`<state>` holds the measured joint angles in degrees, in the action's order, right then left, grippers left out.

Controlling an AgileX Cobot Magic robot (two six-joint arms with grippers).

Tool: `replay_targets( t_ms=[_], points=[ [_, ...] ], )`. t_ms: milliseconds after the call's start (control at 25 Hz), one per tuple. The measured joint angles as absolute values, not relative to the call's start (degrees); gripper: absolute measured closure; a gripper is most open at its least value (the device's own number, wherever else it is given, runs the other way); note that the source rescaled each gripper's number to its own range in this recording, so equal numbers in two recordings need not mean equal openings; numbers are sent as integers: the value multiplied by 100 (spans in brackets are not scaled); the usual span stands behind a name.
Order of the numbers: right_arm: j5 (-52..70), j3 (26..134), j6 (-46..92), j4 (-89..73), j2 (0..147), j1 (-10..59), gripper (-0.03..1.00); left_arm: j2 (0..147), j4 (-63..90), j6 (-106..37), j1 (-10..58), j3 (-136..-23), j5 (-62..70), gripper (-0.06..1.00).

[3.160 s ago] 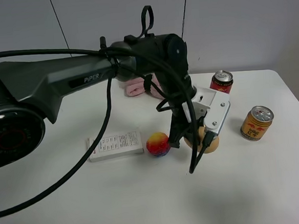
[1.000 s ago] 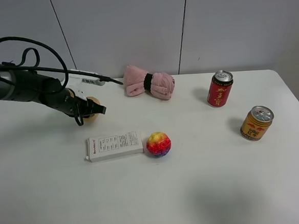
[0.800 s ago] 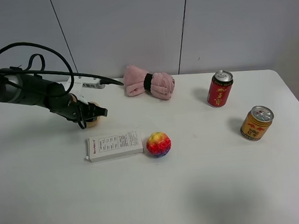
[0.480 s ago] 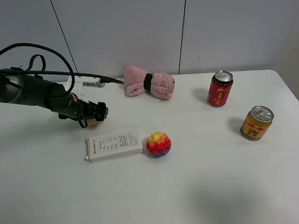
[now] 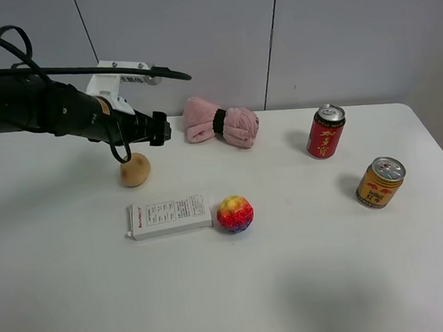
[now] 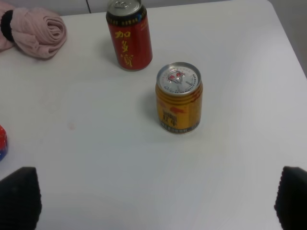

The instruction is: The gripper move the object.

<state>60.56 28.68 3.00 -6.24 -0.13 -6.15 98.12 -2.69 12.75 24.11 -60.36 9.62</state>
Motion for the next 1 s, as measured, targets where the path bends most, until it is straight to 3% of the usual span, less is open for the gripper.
replay_targets(
  t_ms=[240, 560, 840, 1000],
  points=[
    [6056, 2868, 300, -624, -13, -615, -3, 9086, -606, 1003, 2075, -6036, 2126, 7],
    [6056, 2868, 300, -624, -13, -615, -3, 7878, -1093, -65, 788, -6036, 3846, 7],
    [6056, 2868, 300, -624, -13, -615, -3, 6614, -704, -905, -438, -6036, 4504, 7],
    [6056, 2868, 300, -624, -13, -615, -3, 5918, -347, -1093, -675, -6030, 5274, 7]
  ],
)
